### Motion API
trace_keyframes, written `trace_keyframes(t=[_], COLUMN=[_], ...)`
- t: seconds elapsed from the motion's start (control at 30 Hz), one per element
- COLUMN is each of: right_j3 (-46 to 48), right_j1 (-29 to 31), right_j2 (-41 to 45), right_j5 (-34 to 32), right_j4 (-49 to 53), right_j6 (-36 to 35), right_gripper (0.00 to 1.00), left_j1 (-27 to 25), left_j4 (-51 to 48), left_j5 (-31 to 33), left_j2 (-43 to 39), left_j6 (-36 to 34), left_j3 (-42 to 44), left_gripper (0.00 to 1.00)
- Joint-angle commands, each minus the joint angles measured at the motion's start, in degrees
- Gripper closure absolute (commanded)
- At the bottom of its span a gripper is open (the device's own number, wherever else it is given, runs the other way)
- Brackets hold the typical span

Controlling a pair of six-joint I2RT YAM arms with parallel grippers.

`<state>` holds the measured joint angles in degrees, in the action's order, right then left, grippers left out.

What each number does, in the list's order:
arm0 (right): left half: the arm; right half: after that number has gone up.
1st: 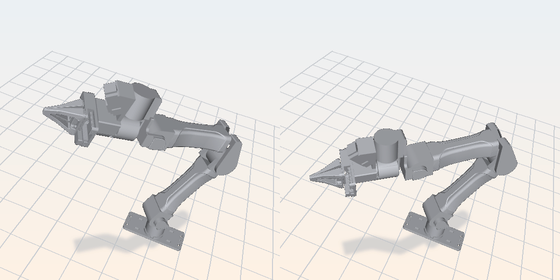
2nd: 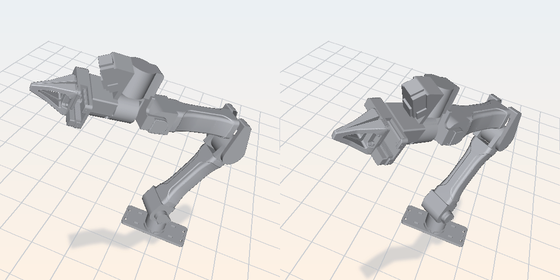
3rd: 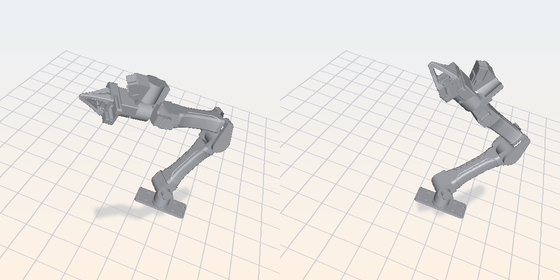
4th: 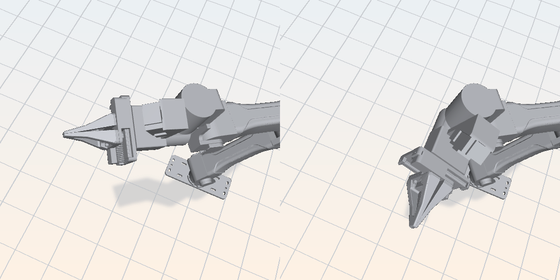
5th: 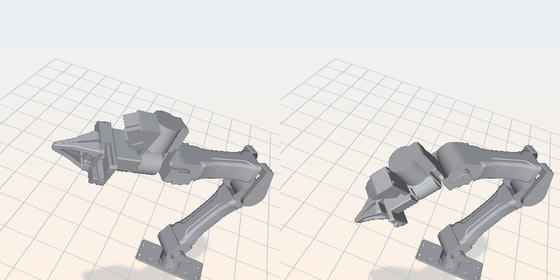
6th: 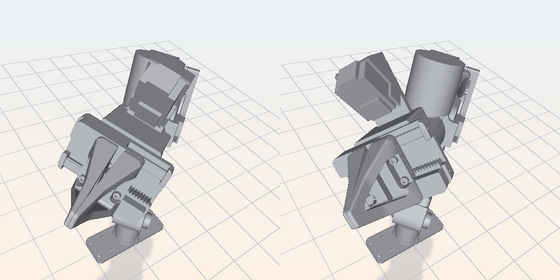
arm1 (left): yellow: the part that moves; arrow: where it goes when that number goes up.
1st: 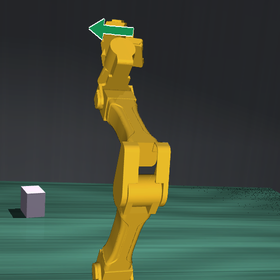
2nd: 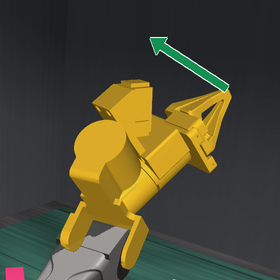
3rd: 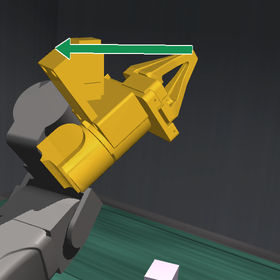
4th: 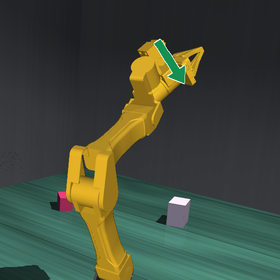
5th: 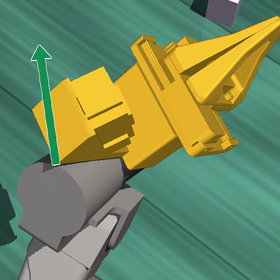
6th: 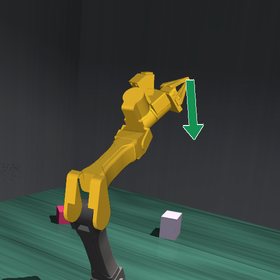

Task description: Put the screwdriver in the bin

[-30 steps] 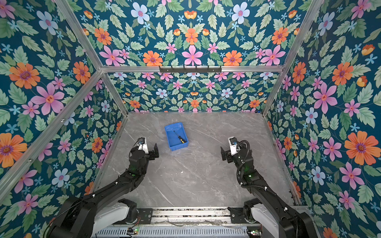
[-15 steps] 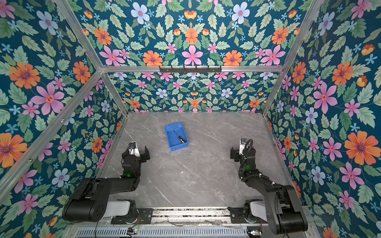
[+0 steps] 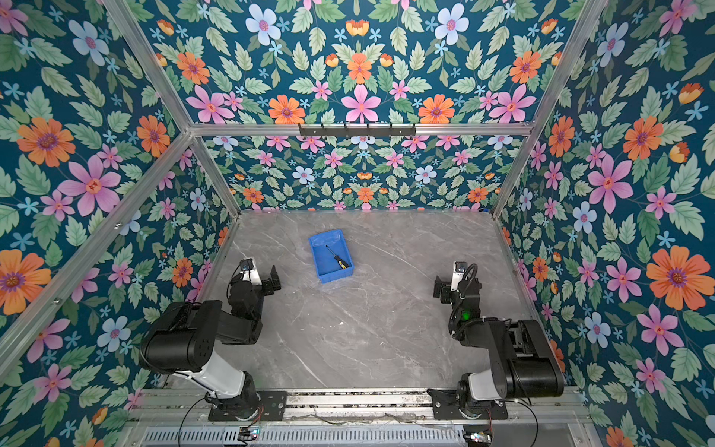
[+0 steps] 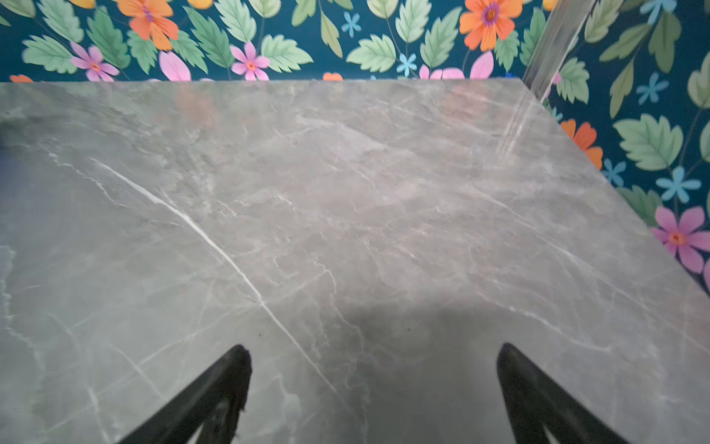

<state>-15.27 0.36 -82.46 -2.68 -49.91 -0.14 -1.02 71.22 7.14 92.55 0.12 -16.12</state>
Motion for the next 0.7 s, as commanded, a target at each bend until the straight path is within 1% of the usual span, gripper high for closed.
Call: trace_keyframes(t=[0.0, 0.03, 0.1, 0.13, 0.2, 0.27, 0.3, 0.67], right_j3=[-1.39, -1.43, -2.22, -2.21, -2.48, -2.23, -2.44, -2.31], right_j1=[-0.27, -0.3, -0.68, -0.93, -0.97, -1.05, -0.98, -0.99], right_j2=[-0.09, -0.9, 0.29, -0.49, 0.27, -0.26, 0.14, 0.0], right_j5=[1.43, 1.11, 1.78, 2.17, 2.4, 2.28, 2.4, 2.33], right_j4=[-3.03, -4.31, -0.36, -1.89, 0.07, -1.39, -0.25, -0.63], right_j6=[1.77, 1.85, 2.08, 2.29, 2.33, 2.33, 2.27, 2.23], right_gripper=[0.01, 0.01, 0.01, 0.02, 0.02, 0.01, 0.01, 0.01], left_j1=[0.05, 0.05, 0.05, 0.05, 0.05, -0.03, -0.02, -0.04], left_j4=[0.56, 1.06, 0.94, 0.94, 0.92, 1.02, 1.01, 0.93], left_j5=[-1.07, -0.99, -0.87, -0.82, -0.63, -0.55, -0.55, -0.56], left_j2=[0.0, 0.18, 0.13, 0.13, 0.16, 0.09, 0.1, 0.14], left_j6=[0.58, 0.55, 0.44, 0.36, 0.32, 0.25, 0.28, 0.28], left_j3=[-0.23, -0.14, -0.15, -0.14, -0.14, -0.14, -0.08, -0.13], left_gripper=[0.0, 0.0, 0.0, 0.0, 0.01, 0.0, 0.0, 0.0])
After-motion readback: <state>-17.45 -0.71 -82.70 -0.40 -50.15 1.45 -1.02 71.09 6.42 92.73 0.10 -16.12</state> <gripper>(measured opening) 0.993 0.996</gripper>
